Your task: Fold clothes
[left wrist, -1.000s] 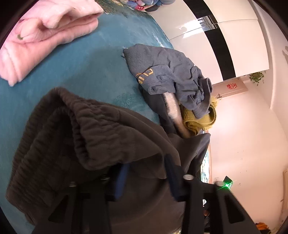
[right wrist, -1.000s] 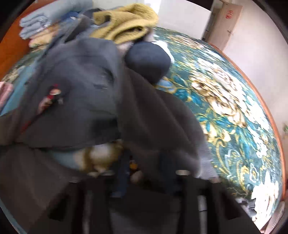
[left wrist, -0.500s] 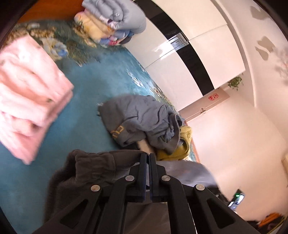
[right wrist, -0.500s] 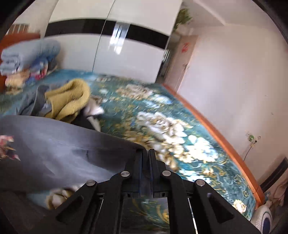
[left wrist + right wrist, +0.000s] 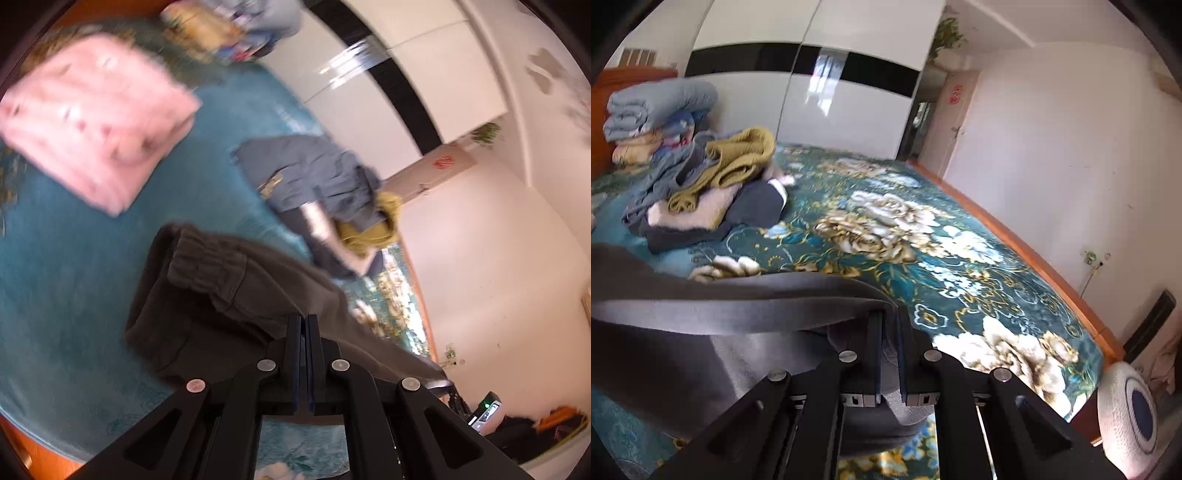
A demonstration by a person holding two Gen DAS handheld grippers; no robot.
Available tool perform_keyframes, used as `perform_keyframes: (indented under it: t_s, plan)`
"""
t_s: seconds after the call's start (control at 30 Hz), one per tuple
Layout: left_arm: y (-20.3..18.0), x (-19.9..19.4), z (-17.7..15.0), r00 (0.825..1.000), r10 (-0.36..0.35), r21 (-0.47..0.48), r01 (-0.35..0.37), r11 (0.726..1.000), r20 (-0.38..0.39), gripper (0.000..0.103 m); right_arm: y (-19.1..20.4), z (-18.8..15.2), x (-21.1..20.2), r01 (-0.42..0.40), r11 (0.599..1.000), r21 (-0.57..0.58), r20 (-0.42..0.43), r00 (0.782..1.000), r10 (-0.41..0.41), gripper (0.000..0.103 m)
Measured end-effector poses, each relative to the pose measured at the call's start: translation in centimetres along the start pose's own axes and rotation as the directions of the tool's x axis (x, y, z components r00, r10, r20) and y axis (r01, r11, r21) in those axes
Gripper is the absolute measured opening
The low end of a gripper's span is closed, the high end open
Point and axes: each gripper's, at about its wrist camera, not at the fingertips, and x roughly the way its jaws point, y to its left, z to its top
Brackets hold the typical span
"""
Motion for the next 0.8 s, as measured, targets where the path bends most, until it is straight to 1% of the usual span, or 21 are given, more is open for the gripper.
perform_keyframes:
  t_s: [0.03, 0.1, 0.17, 0.23, 0.27, 0.37, 0.4, 0.5, 0.57, 0.6, 0.63, 0.67, 0.7, 0.73, 0.77, 0.8]
  plan:
    - [-0.3, -0.3, -0.3, 1.0, 0.006, 0.024, -0.006, 1.0, 0.001, 0.002, -0.4, -0.4, -0.3, -0.007, 1.0, 0.026, -0.001, 1.0, 0.007, 0.007]
    - [0.1, 0.3, -1.0, 0.998, 0.056, 0.043, -0.054, 0.998, -0.031, 0.002, -0.8, -1.8, 0.2, -0.024, 0.998, 0.057, -0.037, 0.999, 0.027, 0.007]
    - [1.8, 1.1, -2.2, 0.992, 0.096, -0.004, -0.096, 0.995, -0.082, 0.002, -0.8, -3.5, 1.2, -0.043, 0.996, 0.078, -0.091, 0.995, 0.05, 0.007]
    - [3.9, 2.0, -3.4, 0.987, 0.107, -0.076, -0.117, 0.99, -0.124, 0.002, -0.5, -4.8, 2.1, -0.054, 0.995, 0.086, -0.138, 0.988, 0.065, 0.007]
    - [4.5, 2.3, -3.8, 0.984, 0.111, -0.096, -0.125, 0.988, -0.137, 0.002, -0.5, -5.3, 2.4, -0.057, 0.994, 0.09, -0.155, 0.985, 0.071, 0.007]
    - [5.1, 2.9, -4.6, 0.978, 0.131, -0.101, -0.149, 0.984, -0.164, 0.002, -0.6, -6.4, 3.5, -0.076, 0.99, 0.12, -0.207, 0.973, 0.1, 0.007]
    - [5.2, 2.9, -4.7, 0.977, 0.131, -0.105, -0.149, 0.983, -0.167, 0.002, -0.7, -6.5, 3.6, -0.085, 0.987, 0.133, -0.217, 0.97, 0.113, 0.007]
    - [4.9, 2.4, -4.2, 0.982, 0.095, -0.109, -0.114, 0.988, -0.164, 0.003, -1.2, -7.1, 3.2, -0.113, 0.978, 0.177, -0.228, 0.962, 0.153, 0.007]
    - [4.5, 1.4, -3.7, 0.986, 0.094, -0.09, -0.107, 0.99, -0.141, 0.004, -2.1, -7.1, 2.8, -0.144, 0.965, 0.219, -0.223, 0.956, 0.193, 0.007]
    - [4.7, 0.9, -3.5, 0.986, 0.103, -0.091, -0.115, 0.989, -0.128, 0.004, -2.6, -7.1, 2.5, -0.159, 0.958, 0.24, -0.22, 0.952, 0.213, 0.011]
    - [5.0, 0.4, -3.5, 0.987, 0.113, -0.098, -0.125, 0.987, -0.115, 0.007, -3.0, -7.1, 2.3, -0.174, 0.949, 0.261, -0.216, 0.948, 0.233, 0.014]
    - [5.4, -0.1, -3.4, 0.987, 0.124, -0.104, -0.134, 0.985, -0.101, 0.019, -3.5, -7.1, 2.1, -0.187, 0.94, 0.286, -0.211, 0.944, 0.252, 0.019]
    - [5.7, -0.6, -3.3, 0.987, 0.134, -0.111, -0.144, 0.983, -0.088, 0.03, -4.2, -7.2, 1.9, -0.198, 0.928, 0.316, -0.203, 0.941, 0.271, 0.028]
    - [6.0, -1.1, -3.3, 0.987, 0.145, -0.119, -0.153, 0.981, -0.076, 0.057, -4.9, -7.3, 1.6, -0.209, 0.915, 0.346, -0.195, 0.937, 0.288, 0.035]
    - [6.5, -1.1, -3.3, 0.988, 0.138, -0.141, -0.147, 0.979, -0.071, 0.071, -5.6, -7.5, 1.4, -0.22, 0.9, 0.376, -0.186, 0.934, 0.306, 0.048]
    - [7.2, -0.7, -3.4, 0.99, 0.122, -0.173, -0.132, 0.976, -0.071, 0.071, -6.2, -7.7, 1.2, -0.236, 0.882, 0.408, -0.179, 0.927, 0.331, 0.055]
